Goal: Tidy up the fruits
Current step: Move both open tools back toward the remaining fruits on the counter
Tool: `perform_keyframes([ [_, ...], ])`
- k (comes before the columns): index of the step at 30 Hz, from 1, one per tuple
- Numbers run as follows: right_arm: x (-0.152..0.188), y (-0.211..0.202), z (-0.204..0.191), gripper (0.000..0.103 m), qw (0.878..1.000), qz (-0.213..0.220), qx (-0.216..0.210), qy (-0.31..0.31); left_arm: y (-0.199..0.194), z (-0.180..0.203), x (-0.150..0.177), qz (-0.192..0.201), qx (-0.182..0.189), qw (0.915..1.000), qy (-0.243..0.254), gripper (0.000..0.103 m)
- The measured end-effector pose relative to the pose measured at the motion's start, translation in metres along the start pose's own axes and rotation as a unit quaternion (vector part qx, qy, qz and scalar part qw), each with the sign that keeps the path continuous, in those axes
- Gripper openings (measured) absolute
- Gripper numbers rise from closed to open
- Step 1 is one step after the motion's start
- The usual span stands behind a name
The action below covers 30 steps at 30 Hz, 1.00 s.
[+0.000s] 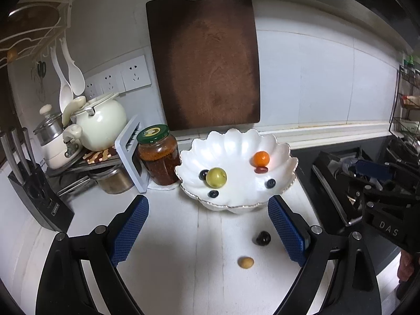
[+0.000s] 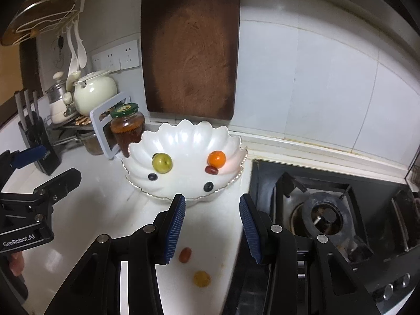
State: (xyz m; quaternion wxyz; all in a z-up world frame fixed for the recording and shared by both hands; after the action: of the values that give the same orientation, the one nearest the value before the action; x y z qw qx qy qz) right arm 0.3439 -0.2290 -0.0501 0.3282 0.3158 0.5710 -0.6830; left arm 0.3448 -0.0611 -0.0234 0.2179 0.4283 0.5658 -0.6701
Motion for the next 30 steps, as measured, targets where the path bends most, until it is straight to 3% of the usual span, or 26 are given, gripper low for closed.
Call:
perform_keyframes([
  [8, 0.014, -0.016, 0.001, 0.044, 1.0, 0.005, -0.004, 0.0, -0.007, 0.009, 0.021, -0.013, 0.028, 0.9995, -0.008, 0.093],
  [30, 0.079, -0.002, -0.01, 0.044, 0.999, -0.05, -0.011, -0.003, 0.009, 0.017, 0.078, -0.062, 0.035, 0.9974, -0.015, 0.093],
])
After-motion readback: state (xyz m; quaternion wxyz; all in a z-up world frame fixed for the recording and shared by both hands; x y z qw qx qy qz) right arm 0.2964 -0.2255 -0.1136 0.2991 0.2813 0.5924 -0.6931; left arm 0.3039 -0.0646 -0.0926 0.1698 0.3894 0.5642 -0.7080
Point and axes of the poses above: each gripper's, at about its wrist camera, not at the fingertips, and y roughly the way its jaws point, z to its right, x to its underside, the point moved 5 cm from there along y, roughly the way its jaws point, and after that the axes turned 12 degrees about x, right-handed, at the moved point
